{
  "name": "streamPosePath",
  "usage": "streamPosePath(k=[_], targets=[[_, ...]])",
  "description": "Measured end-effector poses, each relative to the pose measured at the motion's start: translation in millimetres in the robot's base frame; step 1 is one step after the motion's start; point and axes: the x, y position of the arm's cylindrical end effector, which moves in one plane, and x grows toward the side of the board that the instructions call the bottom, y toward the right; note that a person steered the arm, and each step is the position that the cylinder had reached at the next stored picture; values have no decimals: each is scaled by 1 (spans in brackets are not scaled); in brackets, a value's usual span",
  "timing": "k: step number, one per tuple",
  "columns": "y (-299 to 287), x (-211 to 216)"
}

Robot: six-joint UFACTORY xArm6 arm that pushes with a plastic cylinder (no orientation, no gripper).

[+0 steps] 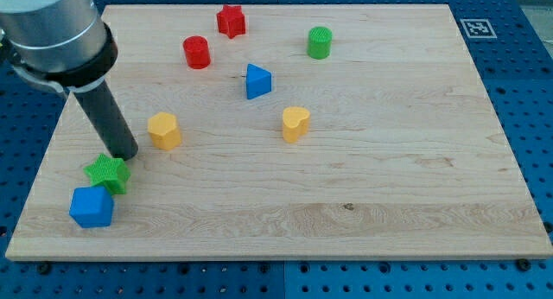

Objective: Slide yellow hexagon closer to the yellow heart

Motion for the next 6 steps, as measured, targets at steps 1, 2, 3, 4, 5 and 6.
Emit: streamPosePath(k=[1, 2, 3, 4, 5, 6], targets=[[0, -11], [3, -12], [32, -17], [64, -18], [83, -28], [94, -41]])
